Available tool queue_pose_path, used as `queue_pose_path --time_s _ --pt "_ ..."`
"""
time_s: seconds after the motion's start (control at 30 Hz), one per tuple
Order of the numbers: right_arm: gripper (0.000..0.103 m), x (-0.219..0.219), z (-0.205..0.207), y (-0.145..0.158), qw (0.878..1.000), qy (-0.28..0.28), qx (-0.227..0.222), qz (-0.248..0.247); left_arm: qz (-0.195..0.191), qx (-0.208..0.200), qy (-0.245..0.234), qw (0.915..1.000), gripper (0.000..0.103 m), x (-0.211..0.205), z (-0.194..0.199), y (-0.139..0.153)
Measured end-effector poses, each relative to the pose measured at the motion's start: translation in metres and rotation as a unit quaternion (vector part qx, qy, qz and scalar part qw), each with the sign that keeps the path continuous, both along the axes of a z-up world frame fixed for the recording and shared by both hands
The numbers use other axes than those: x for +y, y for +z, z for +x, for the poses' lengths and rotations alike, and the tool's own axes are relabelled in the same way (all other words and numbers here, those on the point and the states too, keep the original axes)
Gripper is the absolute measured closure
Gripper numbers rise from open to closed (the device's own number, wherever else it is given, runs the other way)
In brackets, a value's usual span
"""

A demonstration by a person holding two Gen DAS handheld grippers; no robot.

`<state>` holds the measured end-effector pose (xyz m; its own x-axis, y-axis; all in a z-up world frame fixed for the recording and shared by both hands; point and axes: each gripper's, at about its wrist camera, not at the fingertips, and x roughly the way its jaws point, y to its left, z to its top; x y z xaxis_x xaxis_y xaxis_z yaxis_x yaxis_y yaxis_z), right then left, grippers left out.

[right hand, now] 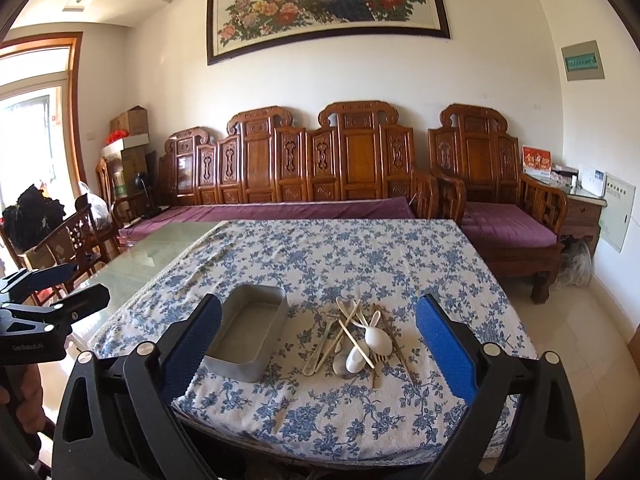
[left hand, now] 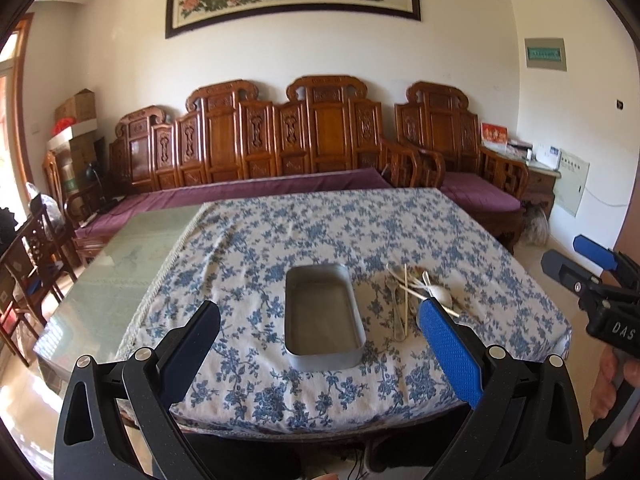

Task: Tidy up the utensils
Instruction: 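Grasp a metal fork with the left tool while the right tool grasps a bamboo chopstick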

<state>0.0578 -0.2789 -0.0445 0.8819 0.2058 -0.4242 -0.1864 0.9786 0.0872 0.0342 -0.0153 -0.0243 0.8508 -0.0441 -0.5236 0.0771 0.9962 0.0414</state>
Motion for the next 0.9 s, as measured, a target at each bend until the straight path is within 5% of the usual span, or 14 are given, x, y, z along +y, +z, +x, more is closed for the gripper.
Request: queue_pose_path --time_s 0.63,0.9 --pt "0.042 -0.062 0.105 -0.086 0.995 -0.046 0.085 -0.028 0.021 0.073 -0.042 0.9962 0.007 -0.028 0.089 -0.054" --pt "0.053 -0.085 0.158 -0.102 0.990 -0.056 0.123 -0.048 0.001 0.106 -0.085 0.9908 0.007 -0.047 0.125 -0.072"
